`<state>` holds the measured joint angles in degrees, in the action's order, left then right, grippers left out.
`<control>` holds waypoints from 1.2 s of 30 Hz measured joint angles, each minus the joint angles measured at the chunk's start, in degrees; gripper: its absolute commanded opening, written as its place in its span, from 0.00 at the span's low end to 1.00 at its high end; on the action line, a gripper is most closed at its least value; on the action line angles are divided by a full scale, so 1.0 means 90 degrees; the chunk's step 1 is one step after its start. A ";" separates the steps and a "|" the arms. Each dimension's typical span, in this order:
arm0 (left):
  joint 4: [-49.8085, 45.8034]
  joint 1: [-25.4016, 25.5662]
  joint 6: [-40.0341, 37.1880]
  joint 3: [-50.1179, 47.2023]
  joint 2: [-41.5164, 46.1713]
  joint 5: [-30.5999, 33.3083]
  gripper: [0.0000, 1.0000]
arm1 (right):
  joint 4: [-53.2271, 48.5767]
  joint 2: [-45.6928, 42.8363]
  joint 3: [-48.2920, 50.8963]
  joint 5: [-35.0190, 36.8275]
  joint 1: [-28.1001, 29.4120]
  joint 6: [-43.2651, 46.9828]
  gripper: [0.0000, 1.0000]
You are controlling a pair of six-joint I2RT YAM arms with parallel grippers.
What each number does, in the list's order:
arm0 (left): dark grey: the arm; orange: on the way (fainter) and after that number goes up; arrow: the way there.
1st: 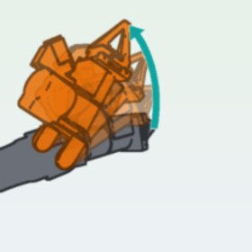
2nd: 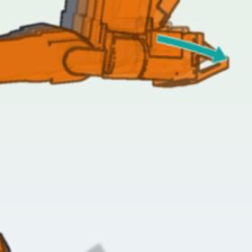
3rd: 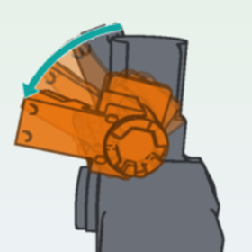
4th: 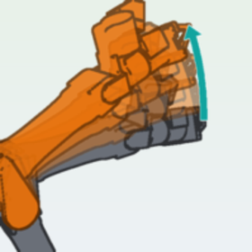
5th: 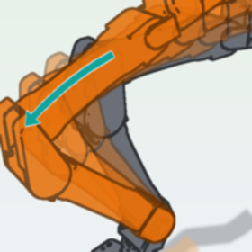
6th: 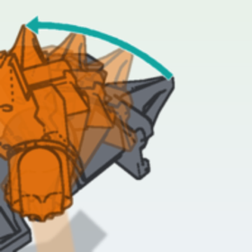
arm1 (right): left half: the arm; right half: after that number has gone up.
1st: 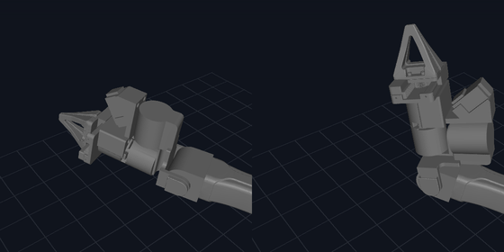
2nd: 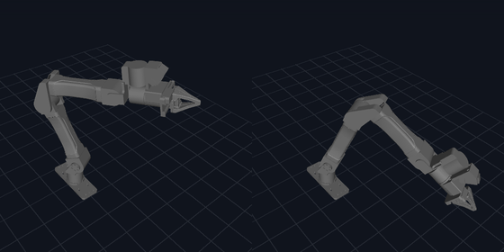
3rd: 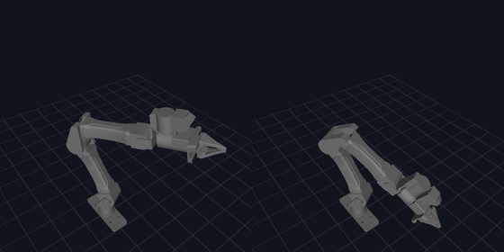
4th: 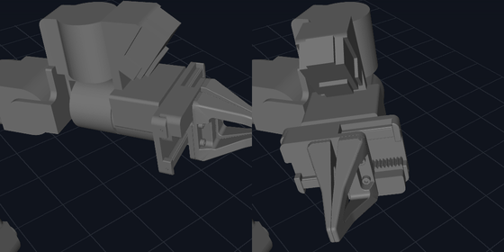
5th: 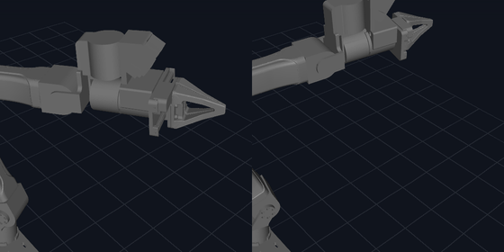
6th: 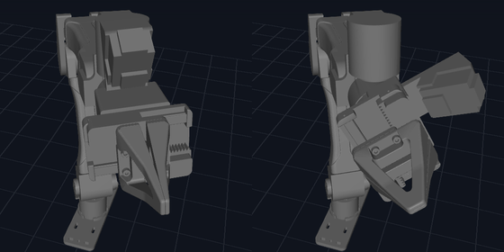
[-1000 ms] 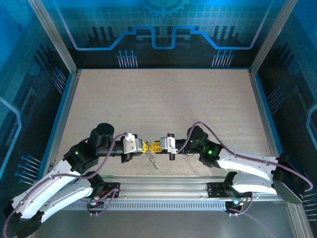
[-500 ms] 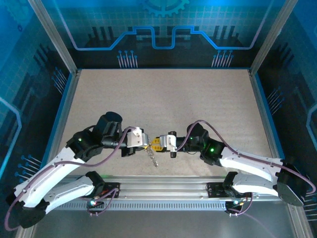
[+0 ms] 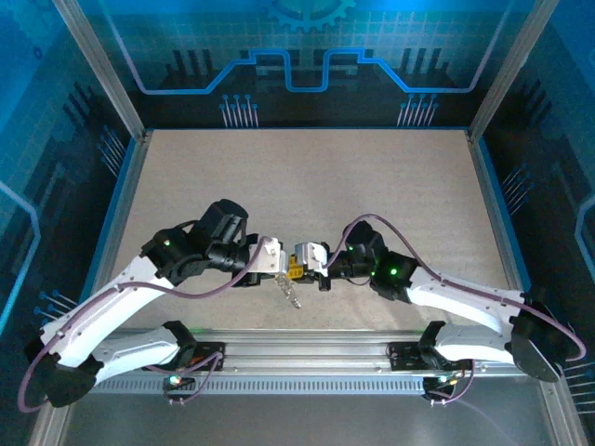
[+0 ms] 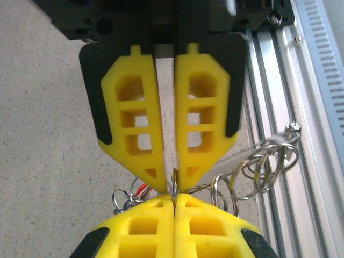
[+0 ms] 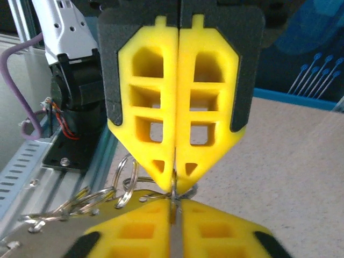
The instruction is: Put the keys on the keyring
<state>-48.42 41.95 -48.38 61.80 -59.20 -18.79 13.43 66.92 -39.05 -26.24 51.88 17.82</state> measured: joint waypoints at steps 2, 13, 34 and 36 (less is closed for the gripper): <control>-0.0068 0.0027 -0.0036 0.0015 -0.0078 0.0083 0.00 | -0.0007 0.0092 -0.0002 -0.0121 -0.0058 -0.0146 0.00; 0.0573 0.0015 0.0175 -0.0243 0.0624 0.0104 0.18 | 0.0835 -0.0027 0.0427 -0.0301 -0.0250 -0.0605 0.00; 0.1807 -0.0024 0.0850 -0.0969 0.1115 -0.0119 0.18 | 0.1812 -0.0362 0.0806 -0.0313 -0.0270 -0.0663 0.00; 0.1836 -0.0024 0.0869 -0.0969 0.1100 -0.0155 0.18 | 0.1812 -0.0362 0.0806 -0.0316 -0.0267 -0.0641 0.00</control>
<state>-31.90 41.74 -40.56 53.08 -49.30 -20.18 29.74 63.66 -31.79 -29.08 49.47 12.05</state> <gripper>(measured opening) 0.179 0.059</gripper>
